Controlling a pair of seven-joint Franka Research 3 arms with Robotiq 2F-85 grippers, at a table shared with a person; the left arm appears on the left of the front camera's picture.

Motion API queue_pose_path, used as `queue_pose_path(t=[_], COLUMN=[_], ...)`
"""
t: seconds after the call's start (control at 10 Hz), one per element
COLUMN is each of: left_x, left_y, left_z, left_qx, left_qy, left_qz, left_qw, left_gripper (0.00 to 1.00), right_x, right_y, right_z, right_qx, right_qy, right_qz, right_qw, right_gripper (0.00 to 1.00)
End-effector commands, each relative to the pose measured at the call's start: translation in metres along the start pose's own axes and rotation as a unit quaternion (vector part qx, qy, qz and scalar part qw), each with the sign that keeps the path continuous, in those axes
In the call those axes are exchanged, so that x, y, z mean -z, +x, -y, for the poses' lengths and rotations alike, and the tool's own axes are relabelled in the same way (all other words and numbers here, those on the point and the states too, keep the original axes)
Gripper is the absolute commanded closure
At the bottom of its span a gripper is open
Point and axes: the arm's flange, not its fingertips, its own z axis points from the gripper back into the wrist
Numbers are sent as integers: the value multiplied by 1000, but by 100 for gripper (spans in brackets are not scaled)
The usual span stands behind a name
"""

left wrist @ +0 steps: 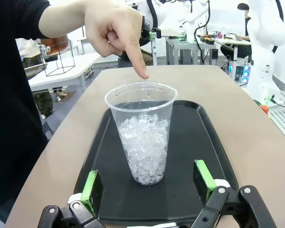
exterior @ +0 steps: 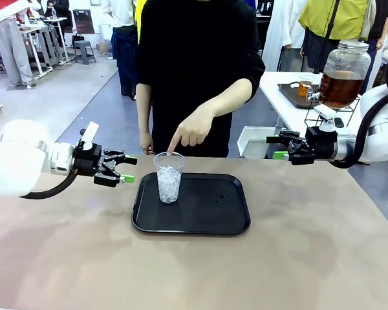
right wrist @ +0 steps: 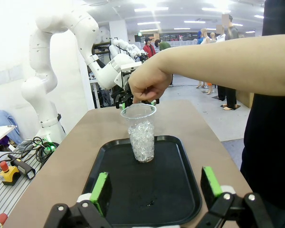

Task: Pour the drink into the iced cup.
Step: Pick up the iced cup indicated by the human and present it to them.

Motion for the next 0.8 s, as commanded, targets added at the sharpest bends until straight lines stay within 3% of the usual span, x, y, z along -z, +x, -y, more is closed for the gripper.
queue_pose_path(t=[0.0, 0.7], left_x=[0, 37], left_y=[0, -16], left_z=[0, -15], left_qx=[0, 15], left_qy=[0, -12], left_qz=[0, -1], left_qw=[1000, 1000], left_gripper=[0, 0], right_x=[2, 2], right_y=[4, 4], right_z=[1, 1], right_qx=[4, 4], right_qy=[2, 2], right_qz=[-1, -1], right_qw=[1000, 1000], right_gripper=[0, 0])
